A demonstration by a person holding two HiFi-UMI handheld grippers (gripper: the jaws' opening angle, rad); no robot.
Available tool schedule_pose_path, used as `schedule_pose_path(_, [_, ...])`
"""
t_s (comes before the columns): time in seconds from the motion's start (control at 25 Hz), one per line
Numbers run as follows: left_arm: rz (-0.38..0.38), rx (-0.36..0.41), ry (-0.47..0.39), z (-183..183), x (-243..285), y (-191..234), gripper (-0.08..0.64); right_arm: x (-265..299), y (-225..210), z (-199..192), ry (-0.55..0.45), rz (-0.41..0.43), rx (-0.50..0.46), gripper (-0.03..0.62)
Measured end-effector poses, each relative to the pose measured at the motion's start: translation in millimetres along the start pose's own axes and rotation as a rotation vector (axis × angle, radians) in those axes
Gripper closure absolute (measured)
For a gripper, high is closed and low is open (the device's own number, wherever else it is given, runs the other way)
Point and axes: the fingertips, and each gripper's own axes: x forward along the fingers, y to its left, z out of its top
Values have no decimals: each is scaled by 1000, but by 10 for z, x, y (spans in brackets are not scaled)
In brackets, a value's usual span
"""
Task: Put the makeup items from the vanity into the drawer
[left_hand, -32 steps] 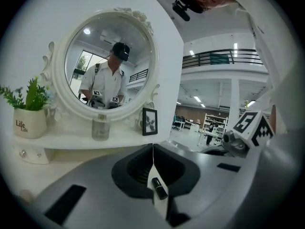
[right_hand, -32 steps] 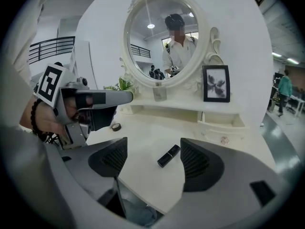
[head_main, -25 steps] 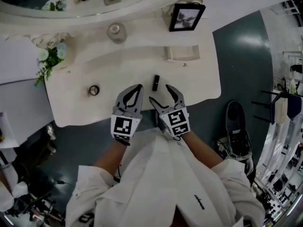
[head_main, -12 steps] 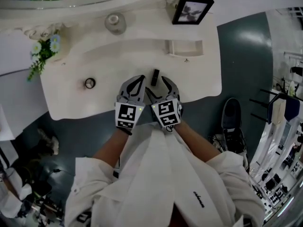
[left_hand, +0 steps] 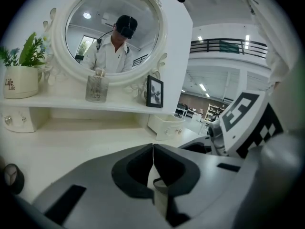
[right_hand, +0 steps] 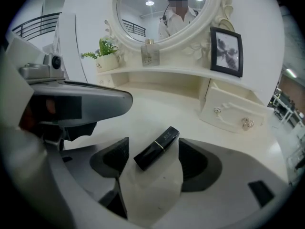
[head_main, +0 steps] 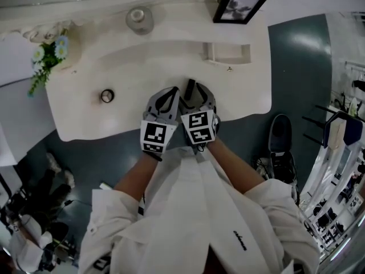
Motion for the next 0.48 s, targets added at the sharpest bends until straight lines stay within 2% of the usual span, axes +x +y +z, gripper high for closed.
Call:
schedule_pose_path(0.36, [-4,2,3,-16,-12,1,532,15,46,-9,-9,7,-1,312])
schedule_pose_path(0.48, [-3,0,-6,11,-31,5,532,12,144,13,-17,18,-51,380])
